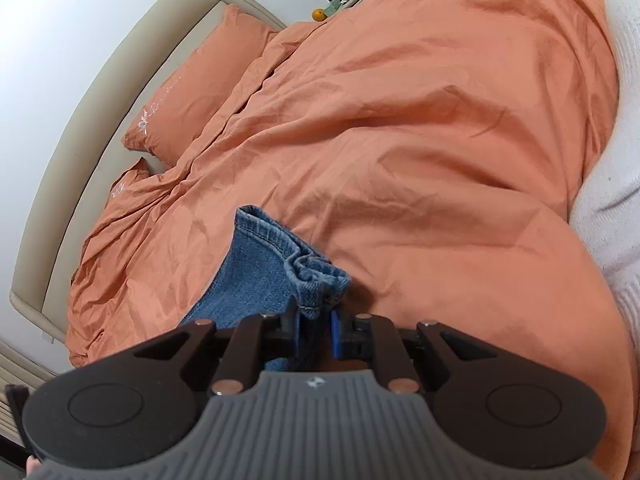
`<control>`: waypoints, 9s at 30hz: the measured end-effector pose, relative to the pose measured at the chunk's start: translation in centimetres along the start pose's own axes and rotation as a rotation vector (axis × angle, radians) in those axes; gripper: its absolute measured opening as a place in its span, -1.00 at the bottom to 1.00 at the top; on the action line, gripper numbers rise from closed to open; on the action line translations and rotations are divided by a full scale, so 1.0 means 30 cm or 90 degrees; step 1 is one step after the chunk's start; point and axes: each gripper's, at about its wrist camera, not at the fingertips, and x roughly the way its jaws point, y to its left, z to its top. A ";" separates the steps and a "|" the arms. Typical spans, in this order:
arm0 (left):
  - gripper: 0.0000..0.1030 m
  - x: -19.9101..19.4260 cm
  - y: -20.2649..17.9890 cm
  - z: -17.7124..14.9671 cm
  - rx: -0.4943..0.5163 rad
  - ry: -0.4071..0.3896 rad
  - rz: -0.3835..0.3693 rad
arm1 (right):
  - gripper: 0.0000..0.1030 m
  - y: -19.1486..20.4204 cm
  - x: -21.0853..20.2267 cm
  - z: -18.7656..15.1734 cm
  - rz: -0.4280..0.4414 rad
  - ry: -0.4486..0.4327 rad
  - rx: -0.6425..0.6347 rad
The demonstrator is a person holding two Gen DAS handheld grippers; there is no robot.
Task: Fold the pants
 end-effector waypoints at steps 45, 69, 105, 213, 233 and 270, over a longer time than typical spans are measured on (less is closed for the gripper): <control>-0.48 -1.167 0.537 -0.694 -0.239 -0.200 0.058 | -0.93 1.264 -0.260 -0.406 0.163 -0.077 -0.411; 0.14 -0.585 0.720 -0.922 -0.493 -0.106 -0.213 | -0.20 1.121 0.104 -1.241 0.170 0.301 -0.552; -0.93 -0.324 0.684 -0.631 -0.394 -0.157 -0.067 | -0.95 0.687 -0.006 -0.775 0.046 0.122 -0.549; -0.61 -0.965 1.245 -1.221 -0.668 -0.299 0.156 | -0.63 1.440 0.340 -1.254 0.102 0.376 -0.971; -0.60 -0.697 0.251 -0.600 -0.095 -0.179 0.191 | -0.62 1.071 -0.043 -0.866 0.089 0.290 -0.767; 0.22 -0.685 0.878 -0.822 -0.350 -0.117 0.018 | -0.57 1.120 0.362 -0.909 0.203 0.451 -0.281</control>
